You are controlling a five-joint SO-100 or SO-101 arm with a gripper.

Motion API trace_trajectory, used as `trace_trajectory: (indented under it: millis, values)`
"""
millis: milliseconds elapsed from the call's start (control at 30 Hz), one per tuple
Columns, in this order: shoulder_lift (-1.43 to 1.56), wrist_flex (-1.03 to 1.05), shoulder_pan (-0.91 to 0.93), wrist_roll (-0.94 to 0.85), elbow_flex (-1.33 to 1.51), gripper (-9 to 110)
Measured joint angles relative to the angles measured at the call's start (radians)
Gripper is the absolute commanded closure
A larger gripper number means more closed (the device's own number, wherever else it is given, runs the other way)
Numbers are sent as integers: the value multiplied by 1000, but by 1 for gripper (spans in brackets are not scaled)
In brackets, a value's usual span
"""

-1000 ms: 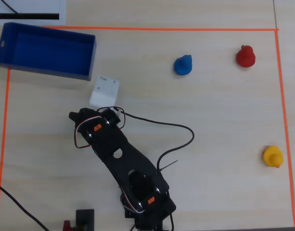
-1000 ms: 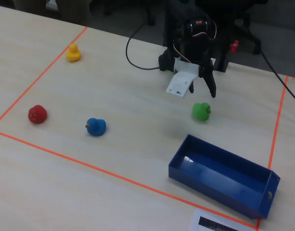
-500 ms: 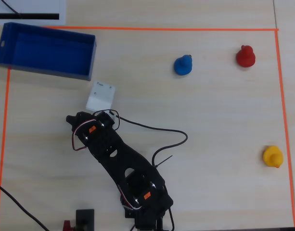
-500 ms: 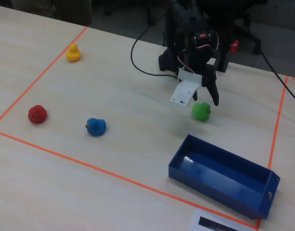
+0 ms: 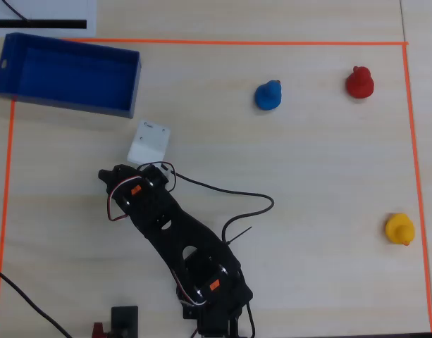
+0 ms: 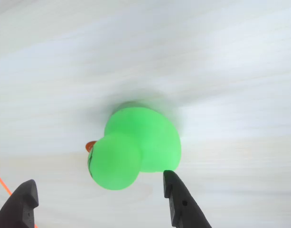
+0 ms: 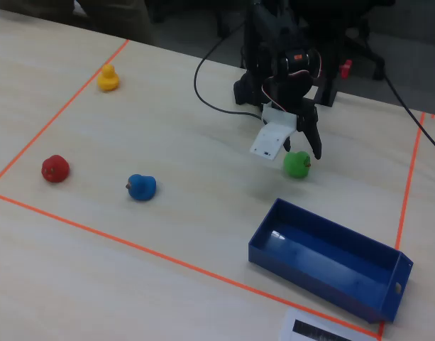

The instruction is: Grasp green duck and put it into box.

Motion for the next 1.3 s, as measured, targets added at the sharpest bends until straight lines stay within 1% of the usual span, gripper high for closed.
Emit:
trace_trajectory:
  millis: [267, 767, 1000, 1300]
  values:
    - [-2, -17, -5, 28, 23, 68]
    - [-72, -91, -80, 89, 41, 68]
    - [-106, -98, -94, 89, 26, 70]
    - [-132, -72, -75, 23, -23, 70]
